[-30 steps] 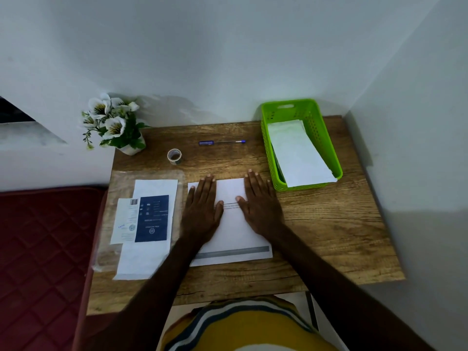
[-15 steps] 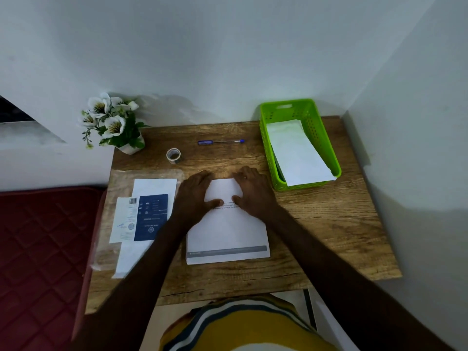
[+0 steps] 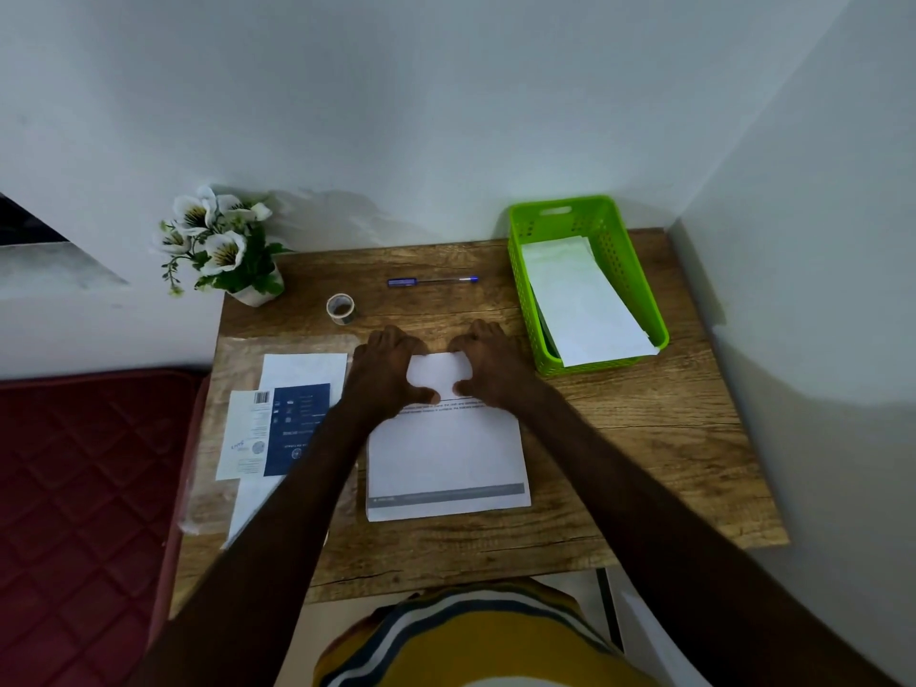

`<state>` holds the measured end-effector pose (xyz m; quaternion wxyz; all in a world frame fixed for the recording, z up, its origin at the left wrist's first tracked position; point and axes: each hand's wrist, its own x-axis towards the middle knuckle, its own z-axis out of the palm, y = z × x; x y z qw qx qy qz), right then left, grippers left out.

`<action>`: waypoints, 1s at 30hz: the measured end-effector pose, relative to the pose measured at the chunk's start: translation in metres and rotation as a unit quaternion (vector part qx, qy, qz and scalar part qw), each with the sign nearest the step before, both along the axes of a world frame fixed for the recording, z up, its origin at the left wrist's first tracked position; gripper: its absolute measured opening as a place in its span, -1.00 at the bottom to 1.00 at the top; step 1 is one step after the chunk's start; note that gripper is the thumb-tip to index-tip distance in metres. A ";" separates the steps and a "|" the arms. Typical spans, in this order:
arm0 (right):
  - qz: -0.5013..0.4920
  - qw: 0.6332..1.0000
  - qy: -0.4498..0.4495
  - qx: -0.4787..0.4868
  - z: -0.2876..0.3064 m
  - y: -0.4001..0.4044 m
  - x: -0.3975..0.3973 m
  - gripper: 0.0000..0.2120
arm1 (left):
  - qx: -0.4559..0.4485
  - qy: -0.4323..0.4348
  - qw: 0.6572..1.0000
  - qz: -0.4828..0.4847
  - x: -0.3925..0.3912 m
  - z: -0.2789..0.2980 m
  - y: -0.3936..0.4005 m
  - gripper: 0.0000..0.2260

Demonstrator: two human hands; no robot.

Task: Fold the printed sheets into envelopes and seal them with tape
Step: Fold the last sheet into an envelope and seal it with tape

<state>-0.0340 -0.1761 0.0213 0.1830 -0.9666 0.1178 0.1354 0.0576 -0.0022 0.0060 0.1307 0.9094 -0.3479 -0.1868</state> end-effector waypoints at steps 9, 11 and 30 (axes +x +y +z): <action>0.006 1.000 0.024 0.004 0.010 -0.001 0.008 -0.44 | 0.023 0.025 0.999 -0.002 -0.001 0.015 -0.006 -0.38; 0.007 1.000 0.025 0.001 0.011 0.000 0.009 -0.44 | 0.033 0.023 0.999 -0.003 -0.002 0.017 -0.008 -0.35; 0.041 0.990 -0.057 -0.121 0.014 0.019 -0.011 -0.62 | 0.103 -0.188 0.976 -0.047 -0.037 0.025 0.000 -0.50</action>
